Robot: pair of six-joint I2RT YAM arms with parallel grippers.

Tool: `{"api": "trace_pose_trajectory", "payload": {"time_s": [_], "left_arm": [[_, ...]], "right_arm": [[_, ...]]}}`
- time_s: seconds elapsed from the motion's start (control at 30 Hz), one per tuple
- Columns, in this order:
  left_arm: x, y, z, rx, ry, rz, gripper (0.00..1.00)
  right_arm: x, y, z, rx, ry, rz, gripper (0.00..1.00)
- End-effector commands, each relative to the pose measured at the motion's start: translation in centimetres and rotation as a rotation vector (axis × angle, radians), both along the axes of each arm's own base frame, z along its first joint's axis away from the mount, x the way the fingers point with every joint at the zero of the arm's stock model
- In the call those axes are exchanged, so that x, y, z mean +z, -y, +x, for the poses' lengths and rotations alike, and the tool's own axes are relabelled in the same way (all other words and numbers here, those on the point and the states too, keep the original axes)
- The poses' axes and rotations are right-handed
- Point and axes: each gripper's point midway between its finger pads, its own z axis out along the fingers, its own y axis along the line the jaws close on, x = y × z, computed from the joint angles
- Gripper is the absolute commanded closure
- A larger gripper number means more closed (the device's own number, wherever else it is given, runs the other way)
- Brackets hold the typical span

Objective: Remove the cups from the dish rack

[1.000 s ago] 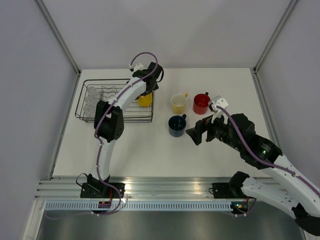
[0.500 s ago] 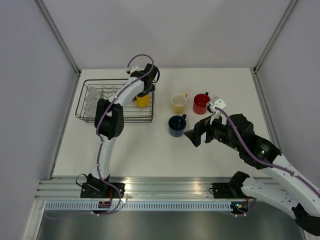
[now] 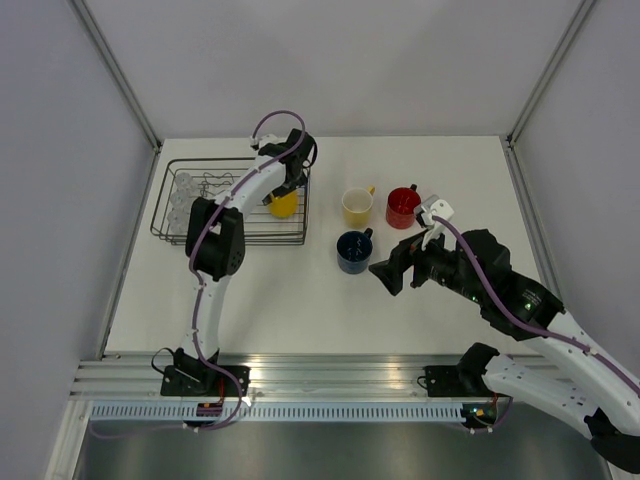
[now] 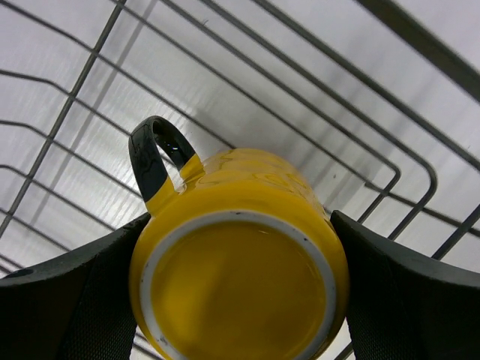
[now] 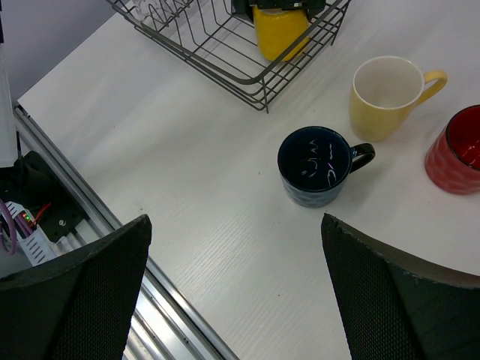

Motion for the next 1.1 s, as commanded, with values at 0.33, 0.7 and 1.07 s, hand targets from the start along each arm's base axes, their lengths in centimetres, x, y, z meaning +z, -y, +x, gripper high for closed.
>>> {"api": "trace_pose_trajectory", "payload": {"time_s": [0.33, 0.7, 1.07], "left_arm": [[16.8, 1.2, -3.1, -0.258, 0.334, -0.182, 0.98], [27.0, 9.8, -12.4, -0.806, 0.616, -0.723, 0.98], [32.2, 12.2, -23.2, -1.143, 0.751, -1.155, 0.98]], "right_arm": [[1.5, -0.1, 1.6, -0.085, 0.044, 0.104, 0.02], [2.0, -1.6, 2.1, -0.086, 0.049, 0.256, 0.02], [5.7, -5.0, -2.2, 0.231, 0.134, 0.449, 0.02]]}}
